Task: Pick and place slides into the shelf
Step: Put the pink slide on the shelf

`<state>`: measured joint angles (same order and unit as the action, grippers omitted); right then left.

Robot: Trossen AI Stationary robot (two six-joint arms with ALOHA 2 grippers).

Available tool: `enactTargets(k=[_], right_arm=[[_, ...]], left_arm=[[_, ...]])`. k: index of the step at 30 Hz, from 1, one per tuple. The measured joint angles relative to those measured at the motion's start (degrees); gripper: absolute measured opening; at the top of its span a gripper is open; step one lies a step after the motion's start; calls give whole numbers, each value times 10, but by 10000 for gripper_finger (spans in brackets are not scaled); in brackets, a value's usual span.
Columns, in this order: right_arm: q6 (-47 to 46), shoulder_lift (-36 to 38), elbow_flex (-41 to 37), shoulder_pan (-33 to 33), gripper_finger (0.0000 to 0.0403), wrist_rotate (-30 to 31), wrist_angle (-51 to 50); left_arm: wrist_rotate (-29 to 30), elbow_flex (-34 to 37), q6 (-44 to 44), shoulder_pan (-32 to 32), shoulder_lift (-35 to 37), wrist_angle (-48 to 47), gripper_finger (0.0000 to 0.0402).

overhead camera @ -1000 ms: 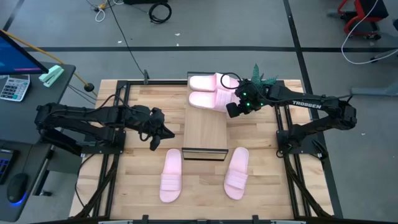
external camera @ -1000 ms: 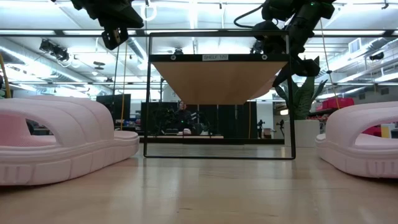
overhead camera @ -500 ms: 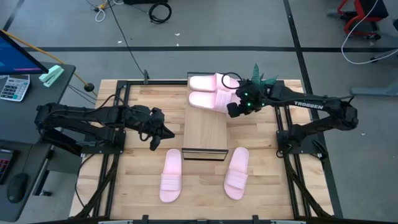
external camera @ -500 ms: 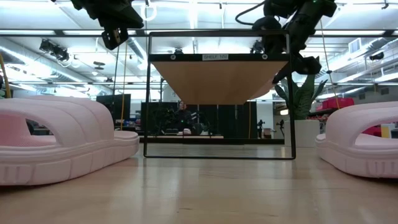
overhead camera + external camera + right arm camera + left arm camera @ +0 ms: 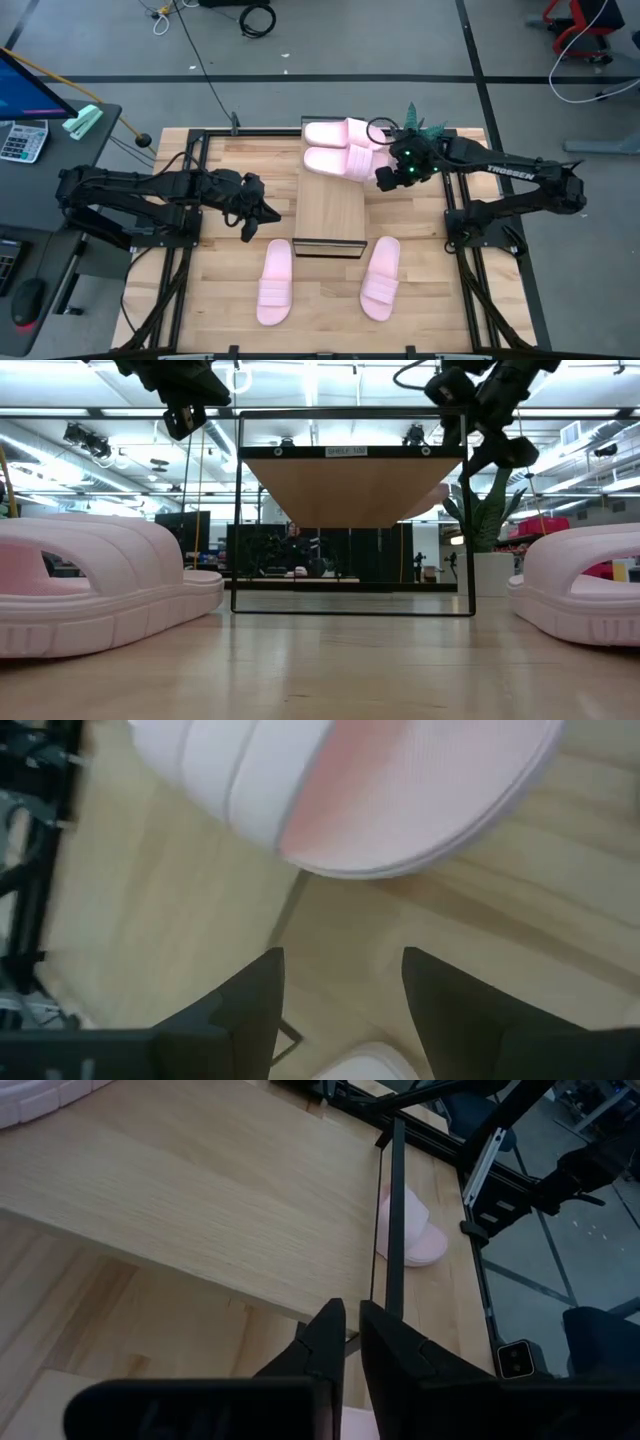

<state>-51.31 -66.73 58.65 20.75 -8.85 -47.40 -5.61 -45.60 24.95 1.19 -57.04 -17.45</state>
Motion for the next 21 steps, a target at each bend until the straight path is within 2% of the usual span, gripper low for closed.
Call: enactTargets(k=[9,14,21], right_arm=[[-19,57,0,-25,210,-1,-64],[-46,81,0,-81,210,-6,-92],[-106,88,0,-193,210,-6,-102]], left_arm=[[0,0,11,1,0,0,35],[0,0,12,7,0,0,42],[-1,0,11,18,0,0,39]])
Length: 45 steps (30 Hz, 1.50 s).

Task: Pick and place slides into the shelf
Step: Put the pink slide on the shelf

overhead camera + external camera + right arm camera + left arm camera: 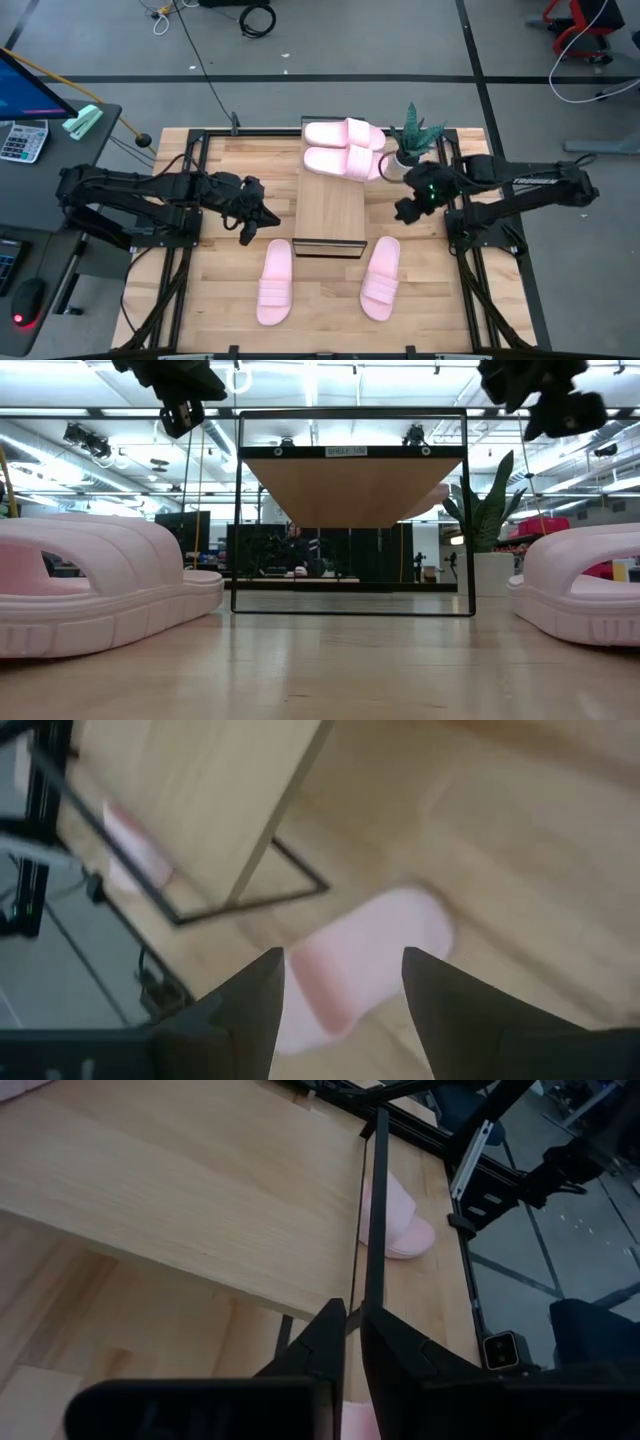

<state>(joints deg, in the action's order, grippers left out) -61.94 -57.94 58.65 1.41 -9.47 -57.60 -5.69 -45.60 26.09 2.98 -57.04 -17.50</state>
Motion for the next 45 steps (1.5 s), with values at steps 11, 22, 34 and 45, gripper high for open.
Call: enactTargets(k=[11,22,34,45], right_arm=[[-141,-3,0,-169,210,63,0],[-295,-3,0,-311,210,153,0],[-414,-56,0,-461,210,225,-1],[-309,-155,0,-525,210,226,-12]], left_arm=[[1,0,-2,3,0,-4,41],[1,0,-3,3,0,-10,49],[1,0,-61,2,0,-22,49],[1,0,-68,2,0,-18,40]])
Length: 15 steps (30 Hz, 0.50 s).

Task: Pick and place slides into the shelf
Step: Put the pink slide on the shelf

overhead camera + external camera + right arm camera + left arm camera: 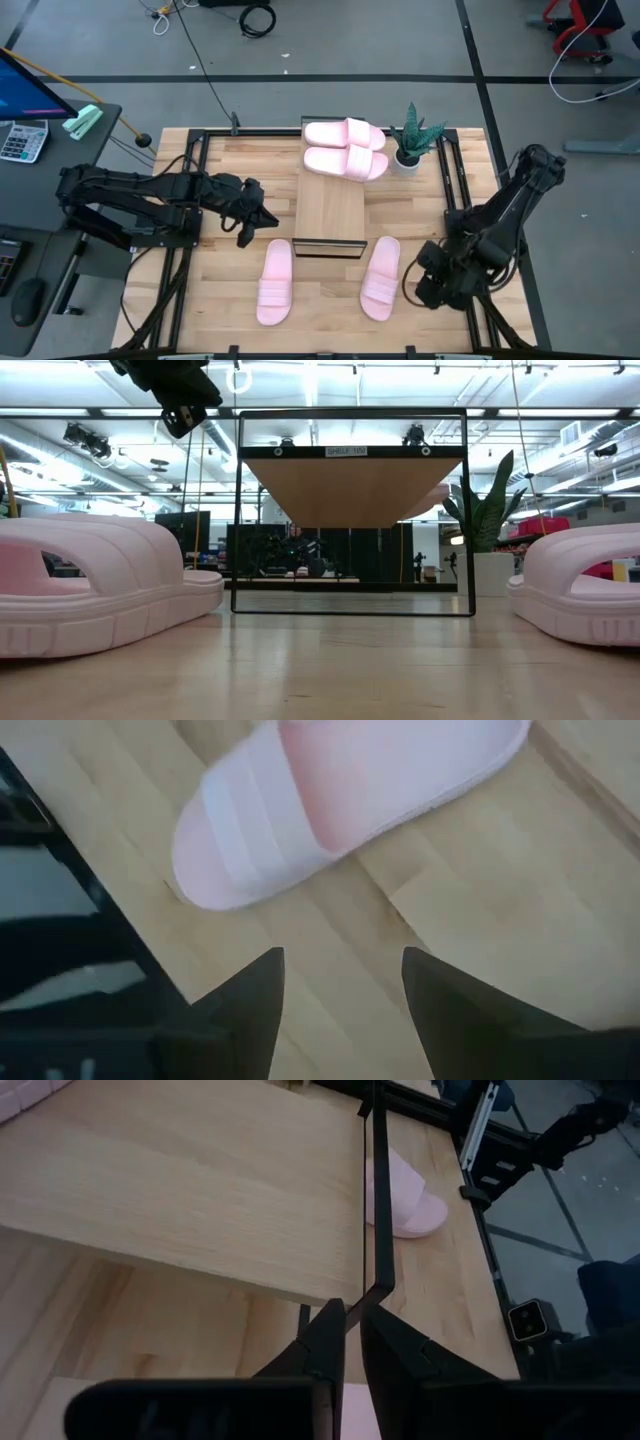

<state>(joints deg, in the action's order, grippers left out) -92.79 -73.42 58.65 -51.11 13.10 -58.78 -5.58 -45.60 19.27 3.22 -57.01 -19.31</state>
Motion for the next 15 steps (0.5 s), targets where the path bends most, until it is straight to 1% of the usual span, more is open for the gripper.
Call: enactTargets(k=[9,12,15], right_arm=[[3,-61,0,-55,210,6,1],[-4,-76,0,-84,210,6,1],[-45,-90,0,-118,210,8,1]], left_arm=[[1,0,52,0,0,21,35],[23,0,107,0,0,22,37],[44,0,176,0,0,25,44]])
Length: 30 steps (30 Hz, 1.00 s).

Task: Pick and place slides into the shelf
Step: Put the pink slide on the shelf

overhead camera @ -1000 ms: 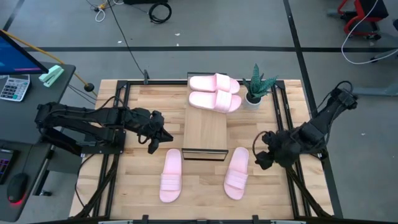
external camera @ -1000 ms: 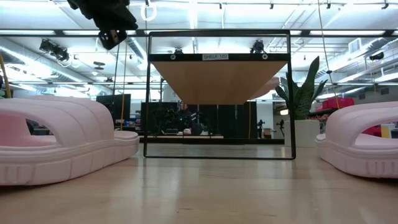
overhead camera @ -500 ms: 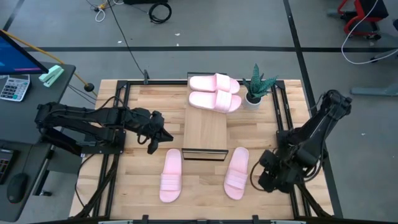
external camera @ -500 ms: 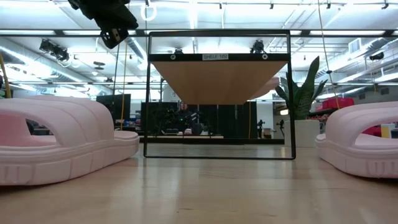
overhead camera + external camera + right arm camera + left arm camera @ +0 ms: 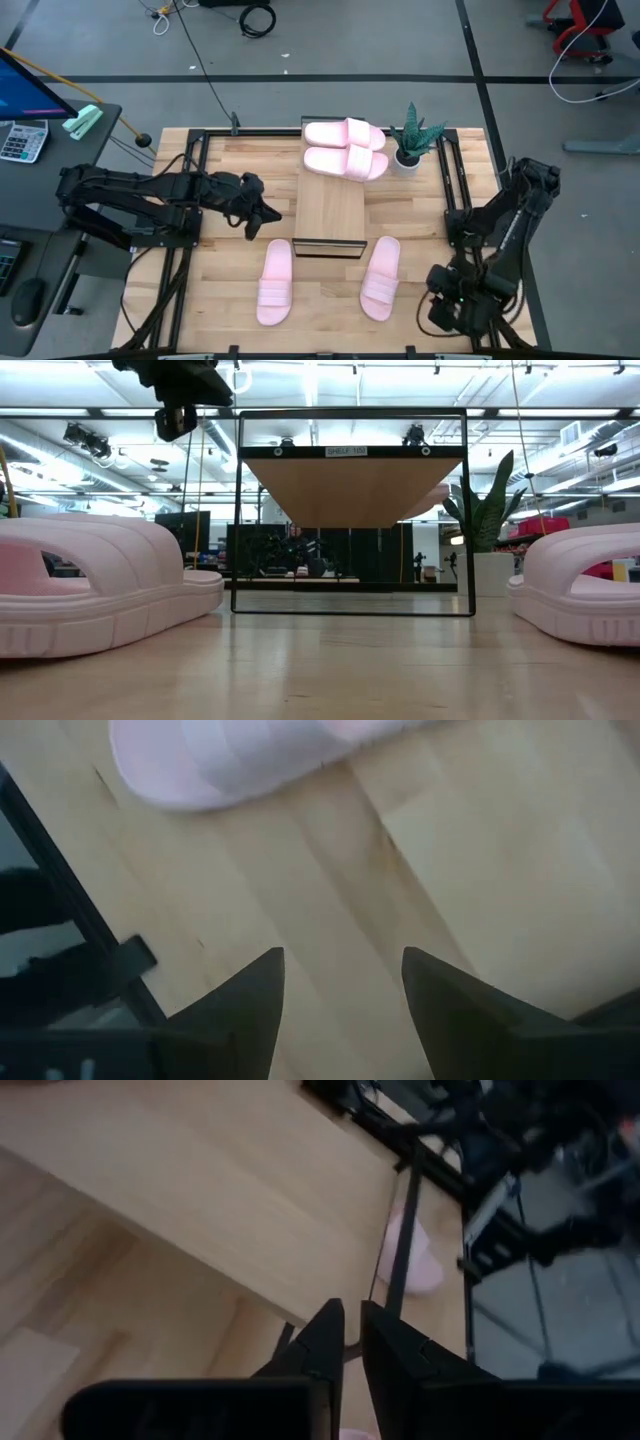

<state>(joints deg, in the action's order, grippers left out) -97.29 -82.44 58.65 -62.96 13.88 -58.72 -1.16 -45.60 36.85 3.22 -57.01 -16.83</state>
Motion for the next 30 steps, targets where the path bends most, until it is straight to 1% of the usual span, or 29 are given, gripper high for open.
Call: enactTargets(k=[5,12,16,21,25,30], right_arm=[[-125,-18,0,-56,210,35,0],[-306,-40,0,-109,210,72,4],[-308,-62,0,-105,210,68,53],[-302,-69,0,-73,210,59,126],[-312,-54,0,-35,210,55,156],[-292,-15,0,5,210,95,162]], left_arm=[[5,0,43,6,0,1,57],[5,0,85,23,0,-5,87],[5,0,93,28,0,-20,106],[5,0,87,32,0,-22,123],[5,0,78,37,0,-23,135],[5,0,55,54,0,-23,144]])
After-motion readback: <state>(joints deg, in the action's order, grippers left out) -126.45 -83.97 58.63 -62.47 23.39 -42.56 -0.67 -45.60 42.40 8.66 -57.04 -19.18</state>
